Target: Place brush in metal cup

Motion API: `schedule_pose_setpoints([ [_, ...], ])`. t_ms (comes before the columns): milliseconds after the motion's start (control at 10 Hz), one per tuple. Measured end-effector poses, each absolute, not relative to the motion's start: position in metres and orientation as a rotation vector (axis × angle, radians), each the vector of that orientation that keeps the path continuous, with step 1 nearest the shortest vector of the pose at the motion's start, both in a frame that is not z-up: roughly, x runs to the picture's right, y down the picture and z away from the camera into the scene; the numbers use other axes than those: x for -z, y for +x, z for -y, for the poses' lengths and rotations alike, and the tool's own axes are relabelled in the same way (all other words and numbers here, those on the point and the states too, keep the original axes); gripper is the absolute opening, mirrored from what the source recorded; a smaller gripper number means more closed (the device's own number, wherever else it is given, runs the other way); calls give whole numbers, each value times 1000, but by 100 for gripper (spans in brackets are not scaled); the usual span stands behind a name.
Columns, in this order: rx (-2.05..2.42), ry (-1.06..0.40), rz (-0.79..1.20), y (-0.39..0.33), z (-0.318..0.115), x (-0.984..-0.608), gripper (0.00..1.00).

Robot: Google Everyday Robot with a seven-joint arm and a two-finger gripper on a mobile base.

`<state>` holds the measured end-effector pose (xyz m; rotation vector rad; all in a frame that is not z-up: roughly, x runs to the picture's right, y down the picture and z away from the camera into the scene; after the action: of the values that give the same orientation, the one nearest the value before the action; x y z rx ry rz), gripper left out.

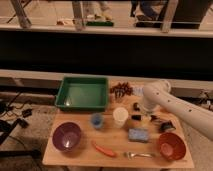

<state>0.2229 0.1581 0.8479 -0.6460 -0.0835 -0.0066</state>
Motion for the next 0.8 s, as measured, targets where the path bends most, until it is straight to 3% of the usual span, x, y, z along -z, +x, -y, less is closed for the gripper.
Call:
schedule_pose_setpoints([
  [800,9,-680,74,217,-160,-861,80],
])
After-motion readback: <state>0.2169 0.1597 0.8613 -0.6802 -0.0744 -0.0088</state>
